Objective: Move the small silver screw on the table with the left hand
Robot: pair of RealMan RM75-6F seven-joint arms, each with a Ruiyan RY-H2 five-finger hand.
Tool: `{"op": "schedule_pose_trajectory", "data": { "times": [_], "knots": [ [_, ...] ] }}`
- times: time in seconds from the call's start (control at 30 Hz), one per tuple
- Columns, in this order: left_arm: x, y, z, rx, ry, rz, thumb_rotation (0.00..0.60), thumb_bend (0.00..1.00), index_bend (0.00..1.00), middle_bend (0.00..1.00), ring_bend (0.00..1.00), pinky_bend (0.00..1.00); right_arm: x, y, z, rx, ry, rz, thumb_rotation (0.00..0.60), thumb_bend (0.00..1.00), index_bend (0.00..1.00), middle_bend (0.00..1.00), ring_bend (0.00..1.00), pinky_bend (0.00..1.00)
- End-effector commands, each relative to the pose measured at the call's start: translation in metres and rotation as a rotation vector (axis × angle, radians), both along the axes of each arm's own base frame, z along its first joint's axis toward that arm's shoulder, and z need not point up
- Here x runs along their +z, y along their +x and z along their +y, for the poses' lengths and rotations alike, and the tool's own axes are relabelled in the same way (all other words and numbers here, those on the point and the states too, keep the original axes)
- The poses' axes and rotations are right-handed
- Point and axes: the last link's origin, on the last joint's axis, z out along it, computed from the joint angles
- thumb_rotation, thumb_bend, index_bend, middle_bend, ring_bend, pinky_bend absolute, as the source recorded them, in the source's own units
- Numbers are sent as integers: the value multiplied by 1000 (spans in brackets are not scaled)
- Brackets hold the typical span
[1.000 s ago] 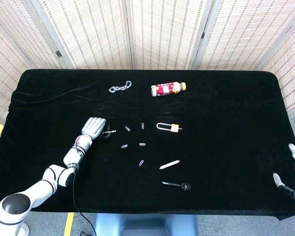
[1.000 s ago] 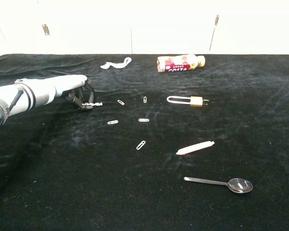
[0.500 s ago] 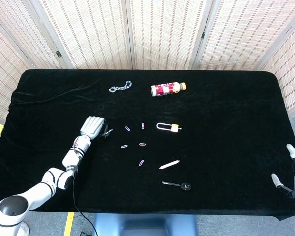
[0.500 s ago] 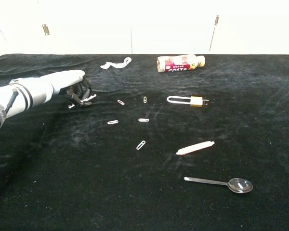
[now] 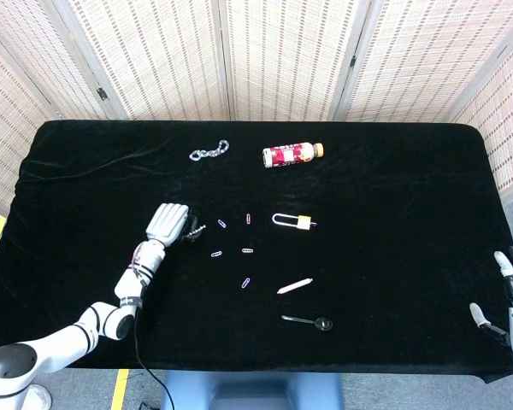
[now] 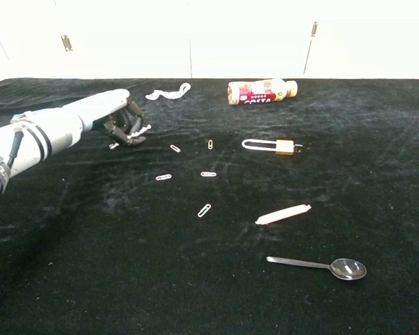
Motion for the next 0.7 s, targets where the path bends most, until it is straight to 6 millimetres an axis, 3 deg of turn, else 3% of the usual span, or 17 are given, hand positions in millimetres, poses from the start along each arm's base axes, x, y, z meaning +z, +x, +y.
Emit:
{"op": "schedule_pose_trajectory", "data": {
  "times": [0.03, 0.33, 0.7],
  "knots": [
    [-2, 9, -8, -1, 9, -44, 600, 494, 813, 1000, 1000, 1000, 2, -1, 2, 2, -6, -1, 600, 290, 0, 0, 14, 0],
    [-35, 51, -29, -6, -33, -183, 600, 507, 813, 1000, 1000, 1000, 7, -1, 7, 23, -7, -24, 600, 290, 0, 0, 15, 0],
    [-74, 70, -26, -24, -105, -173, 600, 511, 813, 1000, 1000, 1000, 20, -12, 27, -3, -79, -65, 600, 290, 0, 0, 15, 0]
  ]
}}
